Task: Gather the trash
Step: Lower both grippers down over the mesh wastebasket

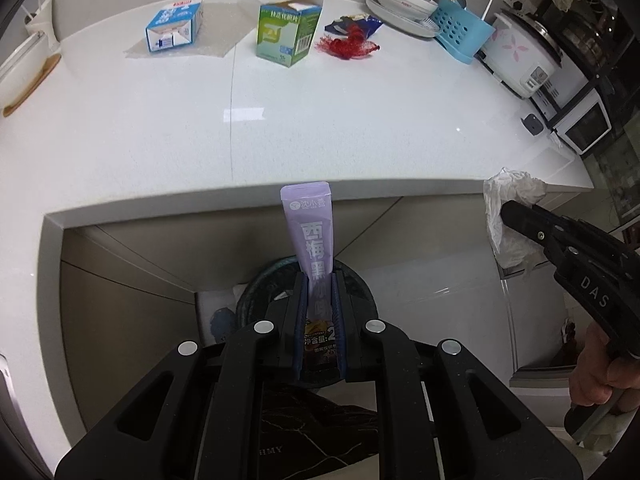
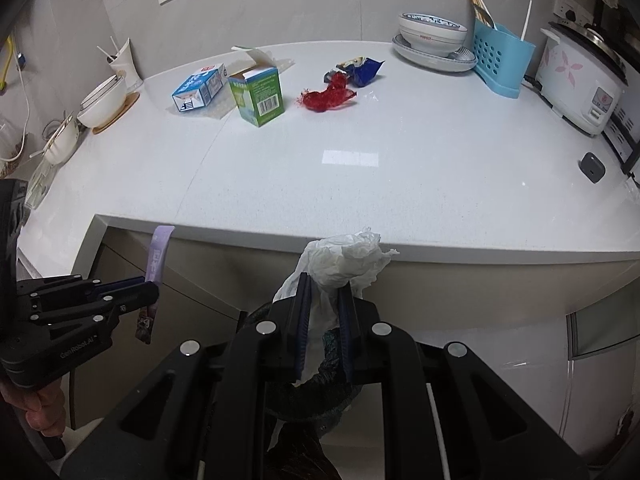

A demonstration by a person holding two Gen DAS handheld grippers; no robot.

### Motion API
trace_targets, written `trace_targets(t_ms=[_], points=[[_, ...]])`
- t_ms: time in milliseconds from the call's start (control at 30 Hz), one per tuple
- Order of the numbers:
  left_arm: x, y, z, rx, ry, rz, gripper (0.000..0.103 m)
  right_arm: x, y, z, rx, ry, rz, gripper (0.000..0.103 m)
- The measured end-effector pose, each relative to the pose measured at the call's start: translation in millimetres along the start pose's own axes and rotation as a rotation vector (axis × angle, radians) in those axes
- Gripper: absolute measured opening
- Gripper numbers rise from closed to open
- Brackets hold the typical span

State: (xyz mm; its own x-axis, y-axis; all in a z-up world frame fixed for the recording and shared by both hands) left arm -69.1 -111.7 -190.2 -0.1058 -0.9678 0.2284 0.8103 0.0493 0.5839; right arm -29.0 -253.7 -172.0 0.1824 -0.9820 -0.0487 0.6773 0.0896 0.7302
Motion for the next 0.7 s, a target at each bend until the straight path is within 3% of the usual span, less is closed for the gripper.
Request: trace_targets(t_ms=[233,700], points=[[-9.1,-18.3,-20.7,-0.017,0.015,0.026,0.011,-3.0,-34.8,-16.5,-0.054,0.017,-0.002,0.013],[2.1,-47.4,-66.9,-0.072,0.023,-0.022,0.011,9.9,-91.1,-57.9,-0.122,0.024,-0.011,0.013]])
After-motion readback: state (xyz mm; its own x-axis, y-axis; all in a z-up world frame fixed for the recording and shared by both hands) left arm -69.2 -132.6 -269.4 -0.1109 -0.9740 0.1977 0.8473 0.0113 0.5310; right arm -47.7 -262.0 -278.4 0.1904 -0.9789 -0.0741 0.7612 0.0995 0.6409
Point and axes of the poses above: each gripper's, at about its wrist camera, not at the fingertips, and z roughly against the way its jaws point, x to its right, y to its top, the point moved 8 cm from there along -z, roughly the way its jaws point, and after that the axes turned 15 degrees about x, right-handed, at the moved point
